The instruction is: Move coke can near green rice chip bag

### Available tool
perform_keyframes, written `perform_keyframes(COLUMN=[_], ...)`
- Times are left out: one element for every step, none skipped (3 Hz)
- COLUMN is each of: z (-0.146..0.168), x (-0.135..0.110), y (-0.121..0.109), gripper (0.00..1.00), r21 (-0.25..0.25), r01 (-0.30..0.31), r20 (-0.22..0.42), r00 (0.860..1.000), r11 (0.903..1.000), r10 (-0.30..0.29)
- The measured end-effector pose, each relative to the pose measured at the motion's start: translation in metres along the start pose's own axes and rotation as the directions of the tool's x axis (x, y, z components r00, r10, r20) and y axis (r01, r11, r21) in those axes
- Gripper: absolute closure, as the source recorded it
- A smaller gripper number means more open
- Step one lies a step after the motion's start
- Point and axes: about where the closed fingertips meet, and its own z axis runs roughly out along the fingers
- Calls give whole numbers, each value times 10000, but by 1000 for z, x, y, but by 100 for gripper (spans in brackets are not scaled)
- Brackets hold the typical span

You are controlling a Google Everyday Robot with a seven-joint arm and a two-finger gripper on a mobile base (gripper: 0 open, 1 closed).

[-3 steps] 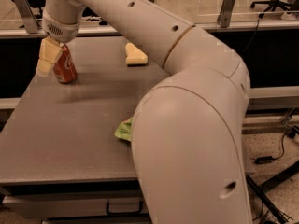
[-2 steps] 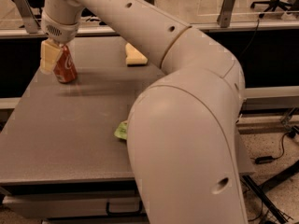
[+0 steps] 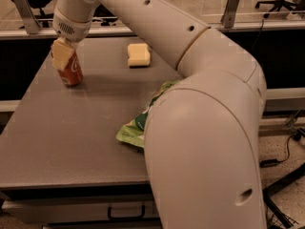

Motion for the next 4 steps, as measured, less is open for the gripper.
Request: perform_keyframes(z=[-42,-68,-94,-105], x=[30,62,117,149], y=[11,20,30,39], gripper=[100,100,100,100], r21=[91,111,-140,-345], r01=[45,-45,-551,-869], r20=[318,347,150,5], r00=[9995,9994,9984,9962], r11=[9999,9999,9984,9956], r10=[-48,41,553,869])
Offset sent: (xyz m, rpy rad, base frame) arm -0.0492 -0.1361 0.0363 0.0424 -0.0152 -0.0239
